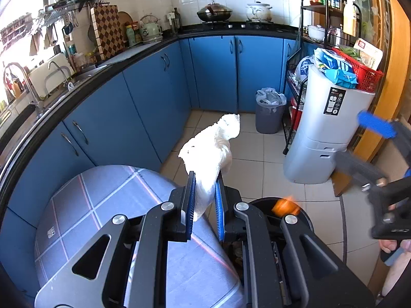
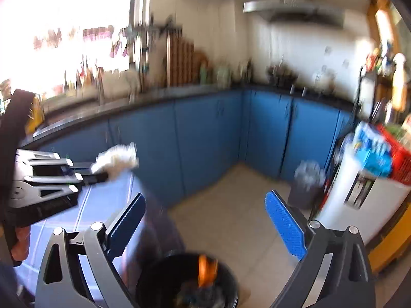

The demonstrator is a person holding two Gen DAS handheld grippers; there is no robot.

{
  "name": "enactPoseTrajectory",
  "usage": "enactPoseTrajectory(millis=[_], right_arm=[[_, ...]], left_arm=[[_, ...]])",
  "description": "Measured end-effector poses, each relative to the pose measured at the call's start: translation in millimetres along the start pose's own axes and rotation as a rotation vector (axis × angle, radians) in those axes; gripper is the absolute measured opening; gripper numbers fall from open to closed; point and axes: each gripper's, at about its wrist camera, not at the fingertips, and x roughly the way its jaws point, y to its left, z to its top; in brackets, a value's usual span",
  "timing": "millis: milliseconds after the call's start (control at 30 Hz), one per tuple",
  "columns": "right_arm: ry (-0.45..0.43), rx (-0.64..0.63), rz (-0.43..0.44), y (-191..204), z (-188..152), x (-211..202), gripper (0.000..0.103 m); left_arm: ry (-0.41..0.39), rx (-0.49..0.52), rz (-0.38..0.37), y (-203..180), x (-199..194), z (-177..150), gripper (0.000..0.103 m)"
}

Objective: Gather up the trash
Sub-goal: 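Carry the white tissue to the bin and open the left tool while the right tool drops the orange peel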

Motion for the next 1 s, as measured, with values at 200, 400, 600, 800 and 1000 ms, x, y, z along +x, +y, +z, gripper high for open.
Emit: enactPoseTrajectory(millis=[200,400,600,800,1000], right_arm=[[-0.003,0.068,-0.064,-26,1,-2,0.092],[0.023,0.103,-0.099,-46,-6,1,0.092],[0.024,0.108,-0.116,-57,-10,0,0.092],[0.025,0.119,-0.117,-65,-13,1,0.092],[0.038,0.123,-0.131,-69,-16,5,0.092]], left_arm=[[0.008,0.014,-0.023,-15,7,5,0.015],[0.009,0.047,-0.045,-34,13,10,0.017],[0.031,0.068,-0.085,-51,22,18,0.017],[0.014,0.019,-0.083,-55,27,24,0.099],[-0.015,0.017,-0.078,-53,26,27,0.099]])
